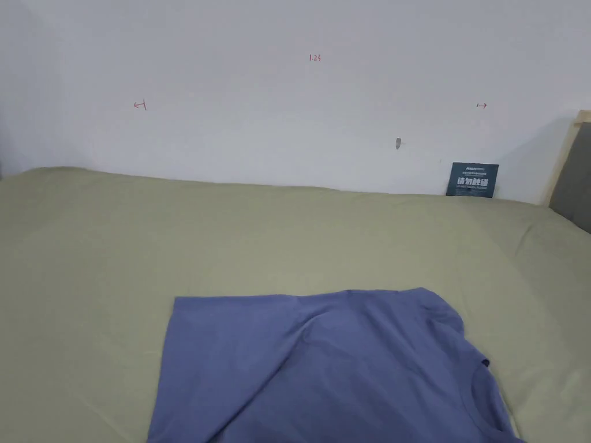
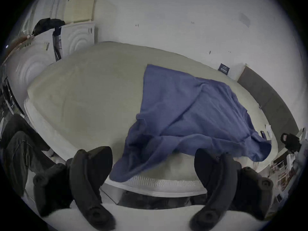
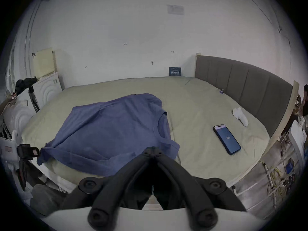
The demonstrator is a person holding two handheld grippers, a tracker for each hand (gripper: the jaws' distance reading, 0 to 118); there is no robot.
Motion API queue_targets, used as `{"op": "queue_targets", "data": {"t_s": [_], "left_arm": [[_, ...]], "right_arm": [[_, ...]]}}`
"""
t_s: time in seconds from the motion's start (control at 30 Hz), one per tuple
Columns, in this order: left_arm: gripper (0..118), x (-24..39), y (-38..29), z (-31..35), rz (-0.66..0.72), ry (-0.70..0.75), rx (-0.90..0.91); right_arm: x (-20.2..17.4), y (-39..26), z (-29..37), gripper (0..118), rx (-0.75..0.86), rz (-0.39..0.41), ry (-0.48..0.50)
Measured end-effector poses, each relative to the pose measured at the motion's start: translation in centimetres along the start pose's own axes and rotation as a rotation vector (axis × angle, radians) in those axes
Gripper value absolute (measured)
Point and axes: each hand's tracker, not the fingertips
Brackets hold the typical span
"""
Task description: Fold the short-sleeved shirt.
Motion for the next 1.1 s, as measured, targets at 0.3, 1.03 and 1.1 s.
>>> {"op": "queue_targets", "data": {"t_s": [0.3, 1.03, 1.1], "left_arm": [[28, -0.4, 1.9, -5.4, 0.008, 0.1, -0.203], [10, -1.9, 2.4, -4.9, 0.013, -0.01, -0.174], [10, -1.9, 2.5, -4.7, -0.002, -0.017, -0.171]], "right_arm": [[0.8, 0.0, -2.5, 0, -0.047, -0.008, -0.006], [0.4, -3.6, -10.1, 5, -0.445, 0.194, 0.077], [0.6, -3.6, -9.3, 6, -0.408, 0.122, 0.064]]}}
